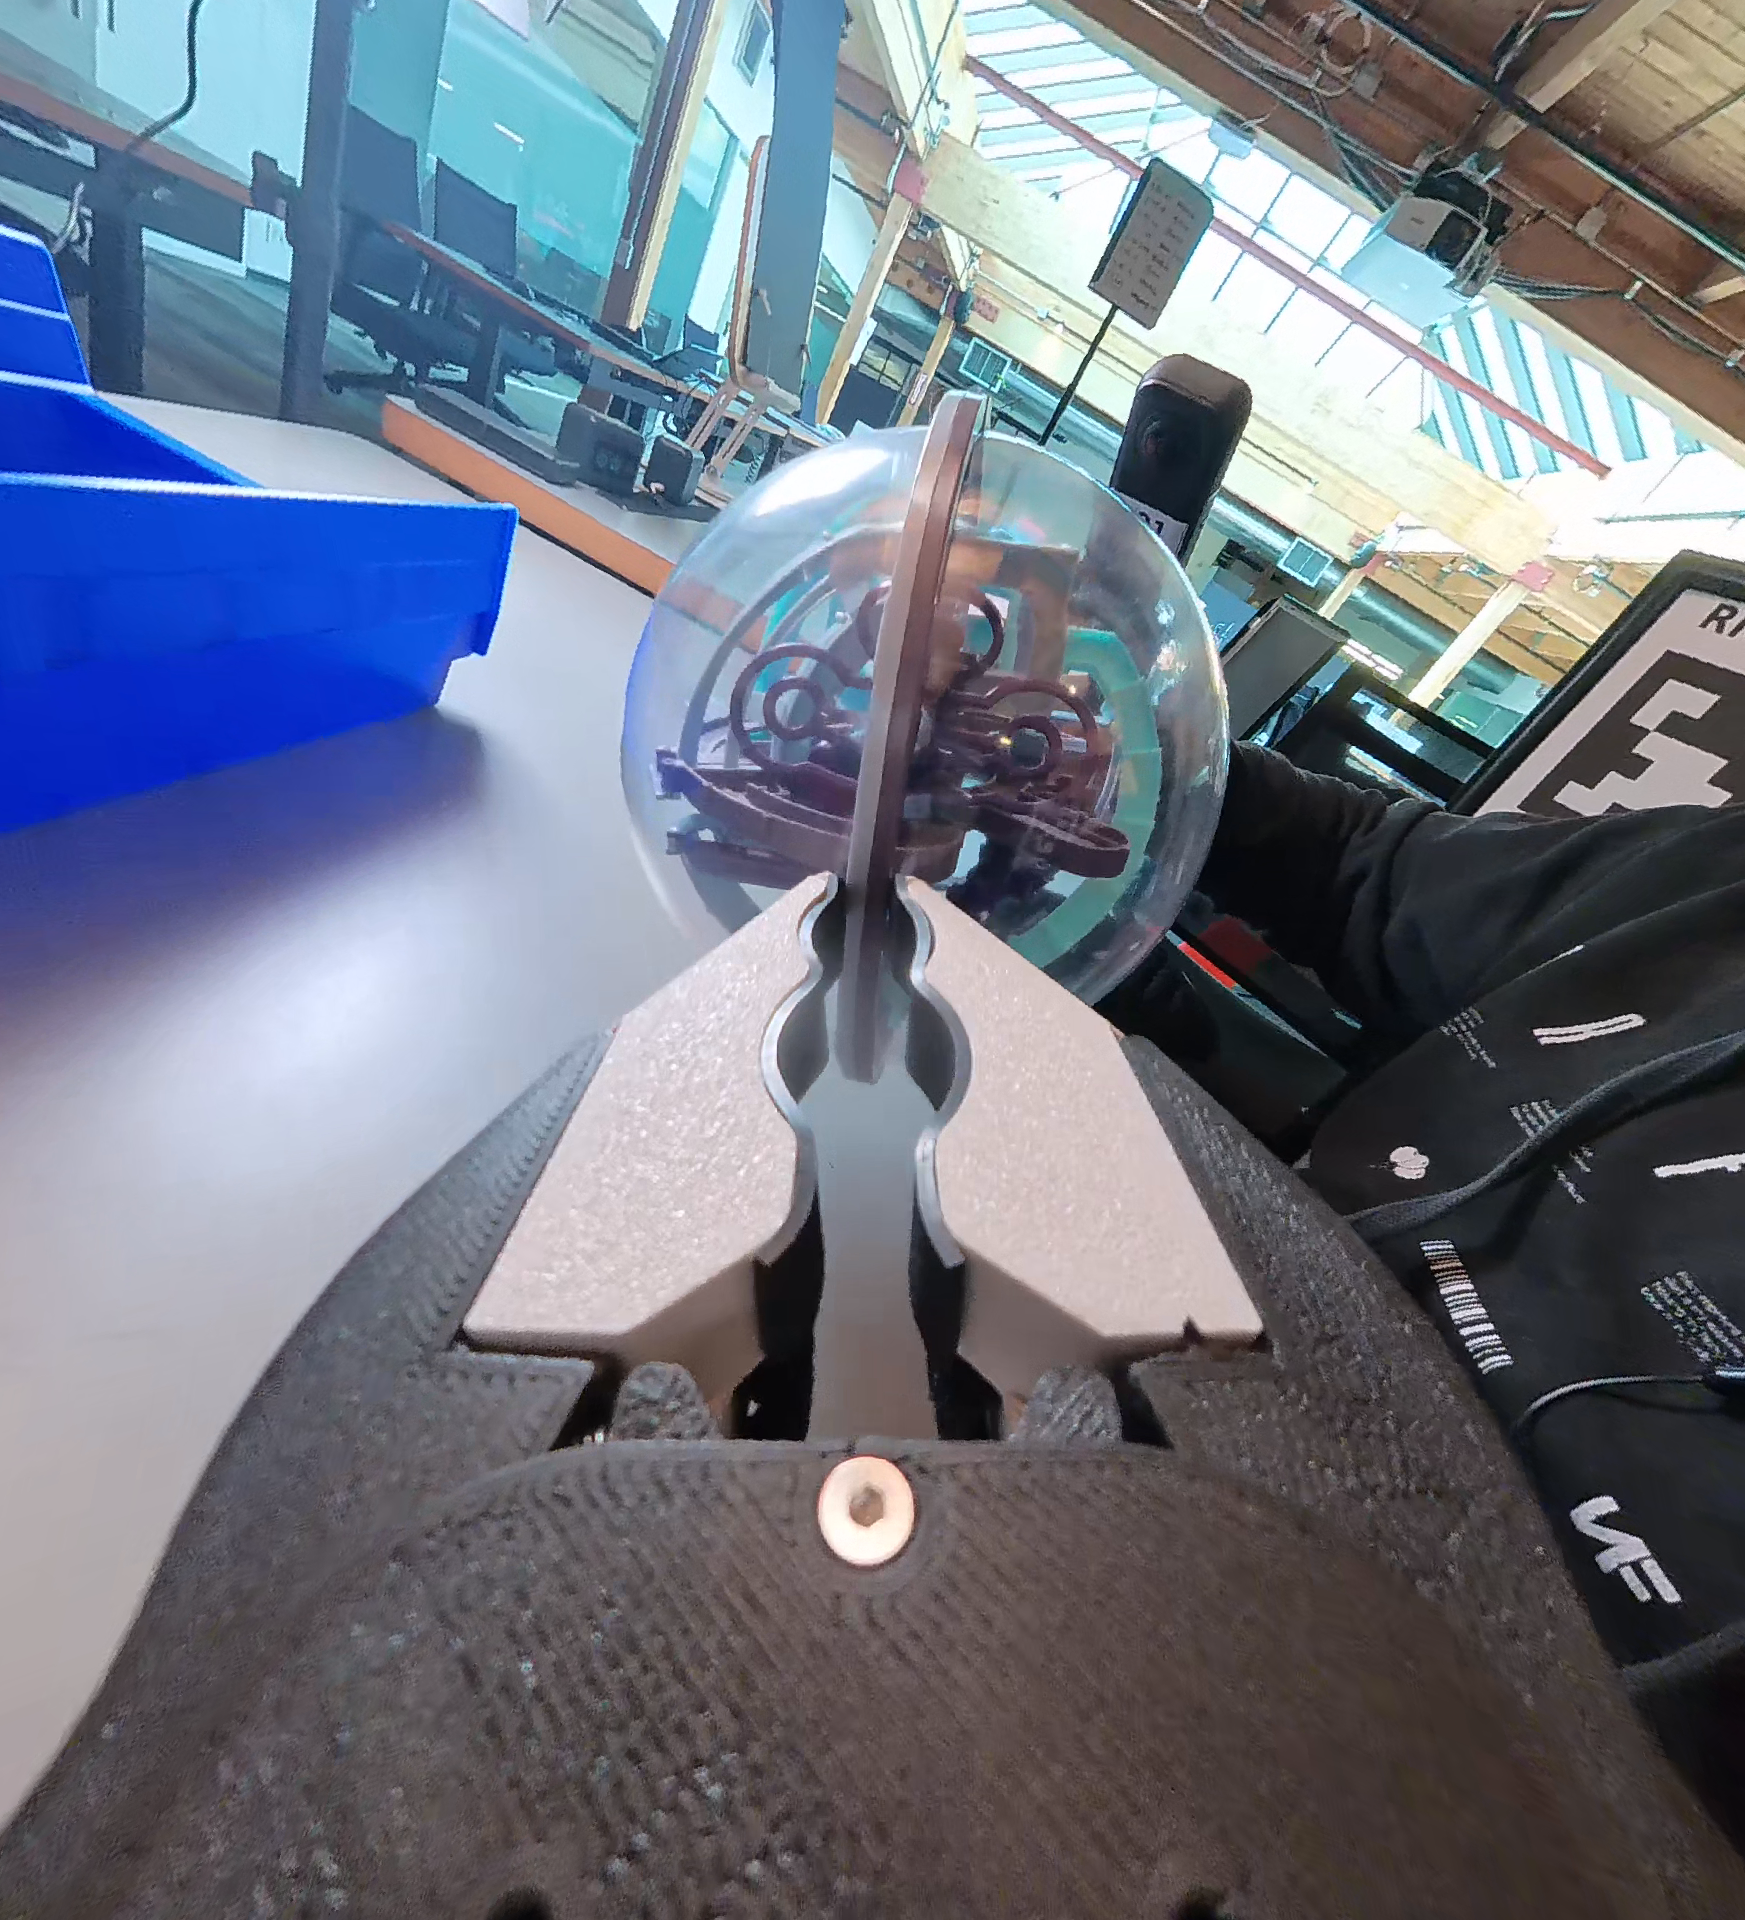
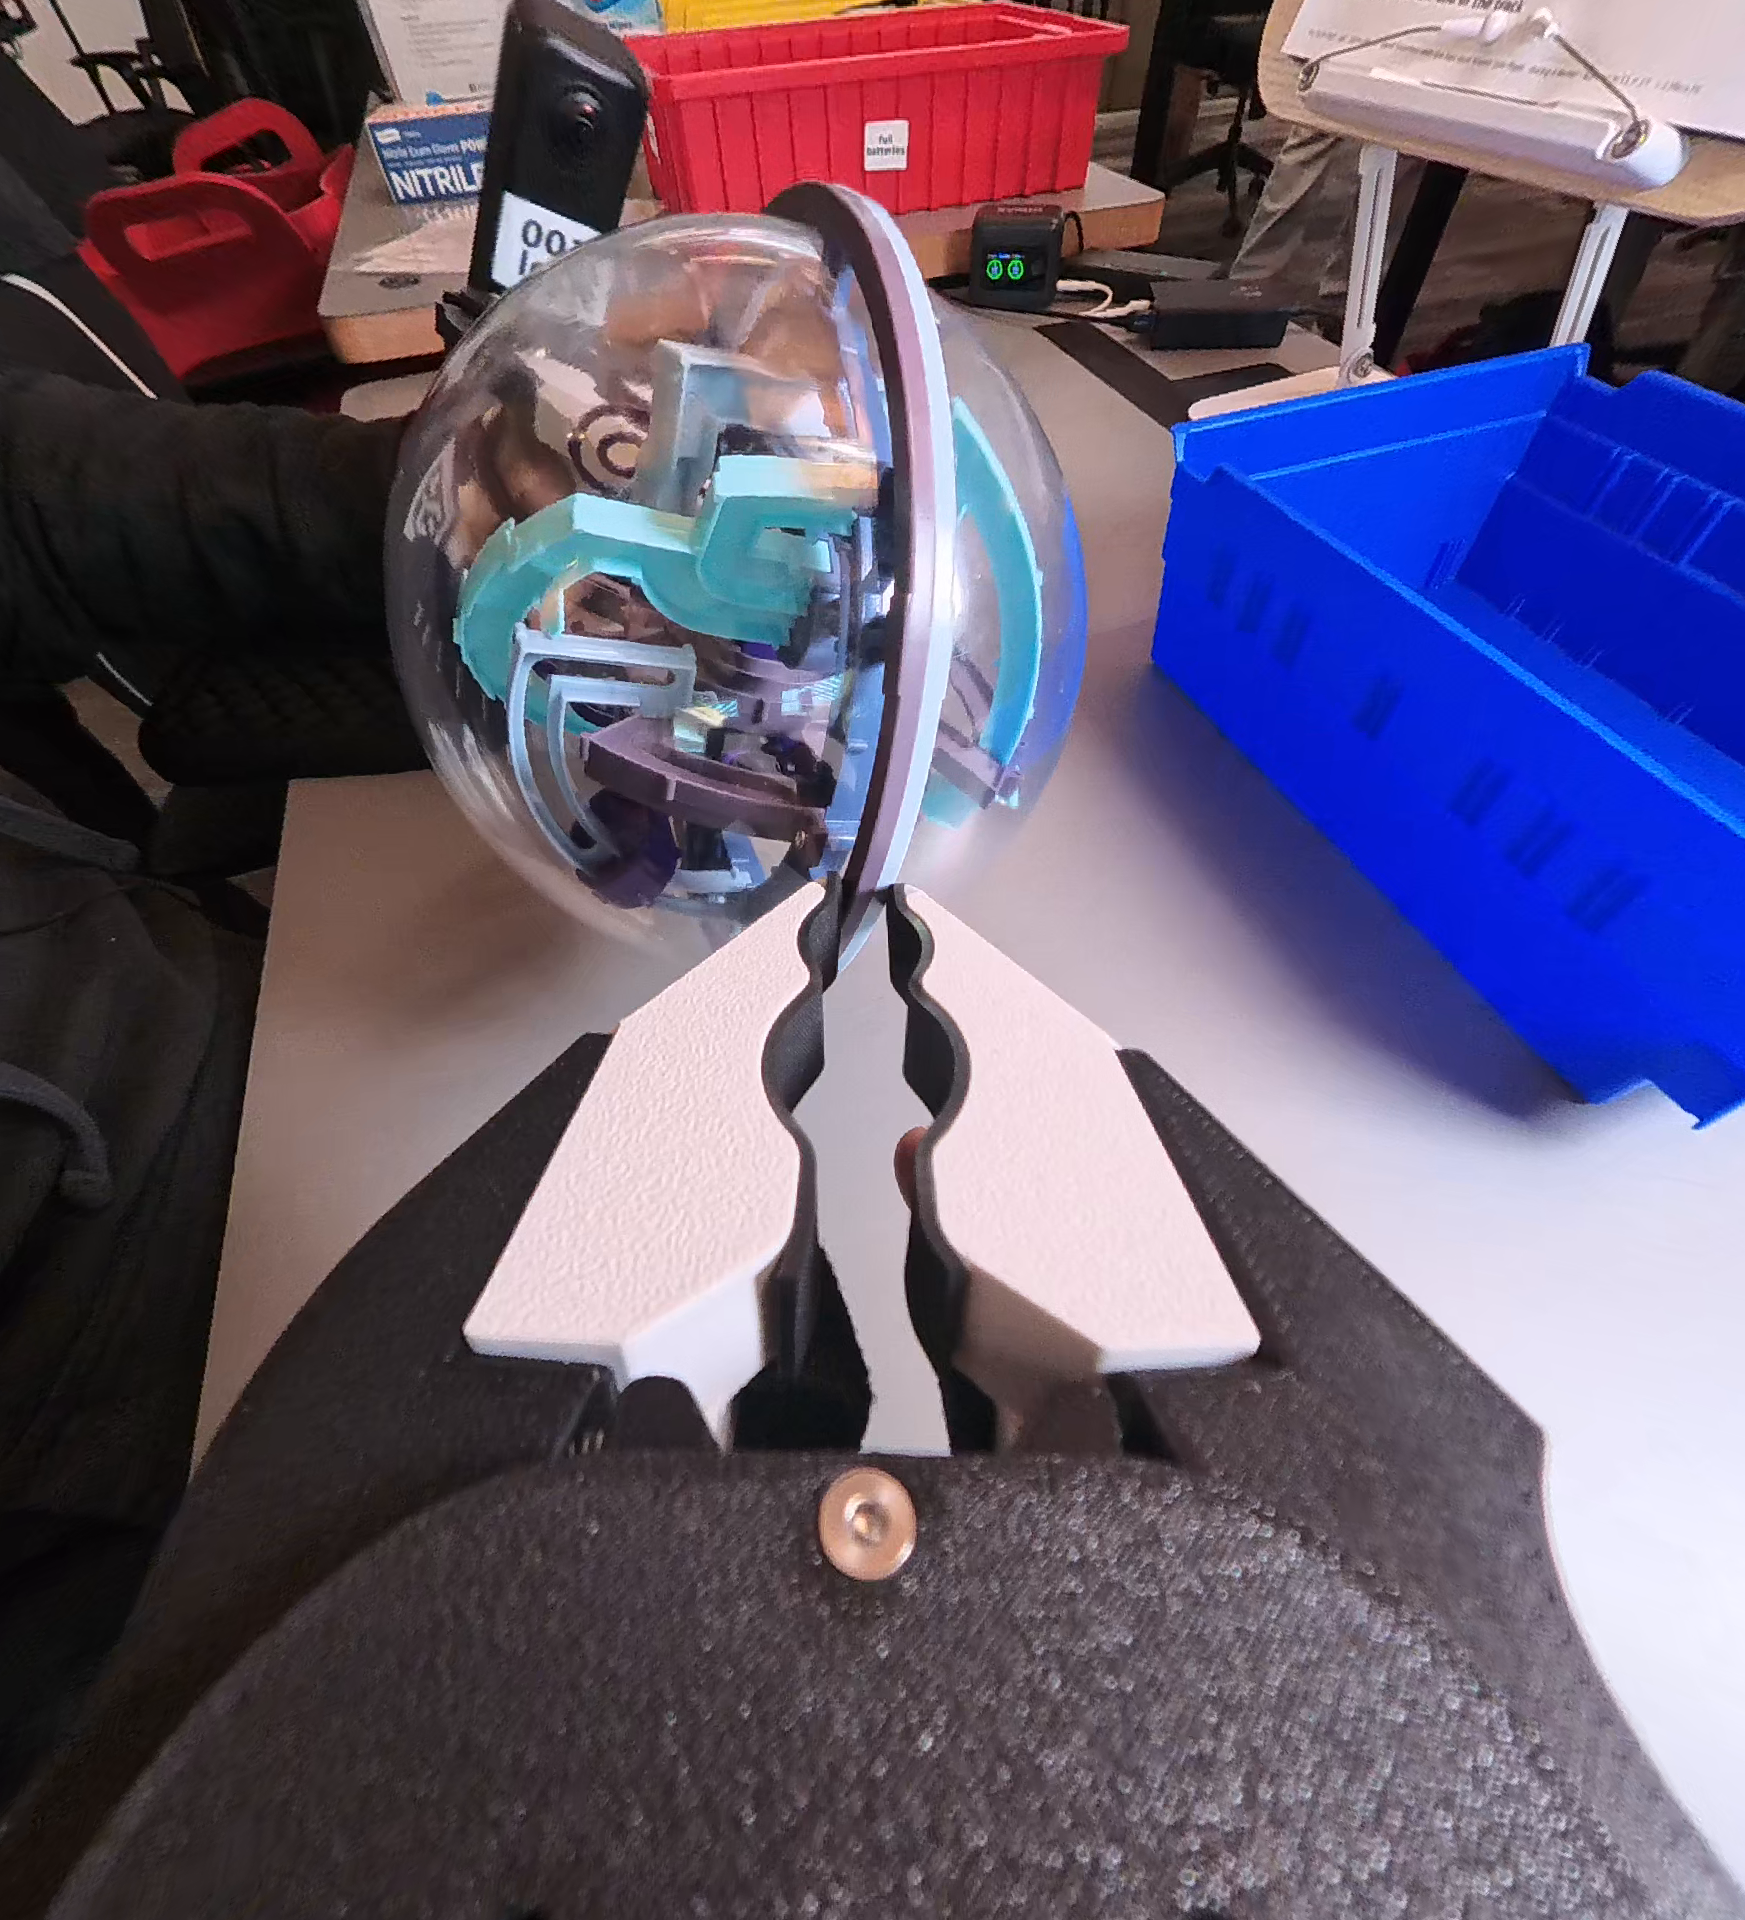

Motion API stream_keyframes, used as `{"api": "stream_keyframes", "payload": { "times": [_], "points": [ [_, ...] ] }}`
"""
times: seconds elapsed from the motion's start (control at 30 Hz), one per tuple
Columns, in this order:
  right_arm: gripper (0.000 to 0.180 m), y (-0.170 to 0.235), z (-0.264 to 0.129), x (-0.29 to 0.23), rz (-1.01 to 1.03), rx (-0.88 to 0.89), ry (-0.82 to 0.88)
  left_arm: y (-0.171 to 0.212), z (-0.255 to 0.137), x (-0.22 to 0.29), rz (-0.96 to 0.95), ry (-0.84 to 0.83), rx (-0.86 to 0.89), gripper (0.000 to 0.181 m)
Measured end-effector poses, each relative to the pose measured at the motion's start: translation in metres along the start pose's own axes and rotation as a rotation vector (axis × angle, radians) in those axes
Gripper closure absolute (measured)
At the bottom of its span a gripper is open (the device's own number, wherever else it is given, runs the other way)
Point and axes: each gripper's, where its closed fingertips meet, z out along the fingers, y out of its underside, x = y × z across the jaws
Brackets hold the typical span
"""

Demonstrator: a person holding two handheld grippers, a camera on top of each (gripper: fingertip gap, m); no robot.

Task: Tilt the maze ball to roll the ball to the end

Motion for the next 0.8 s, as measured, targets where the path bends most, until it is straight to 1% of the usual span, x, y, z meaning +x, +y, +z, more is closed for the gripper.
{"api": "stream_keyframes", "payload": {
  "times": [0.17,0.47,0.8],
  "points": [
    [0.174,0.006,0.002,0.0,0.039,-0.011,-0.01,0.007,0.001,-0.004,-0.064,-0.01,-0.032,0.174],
    [0.174,0.02,0.008,0.003,0.176,-0.041,-0.047,0.02,0.001,-0.012,-0.228,-0.015,-0.09,0.174],
    [0.174,0.033,0.013,0.001,0.274,-0.091,-0.07,0.027,0.002,-0.019,-0.342,-0.023,-0.129,0.174]
  ]
}}
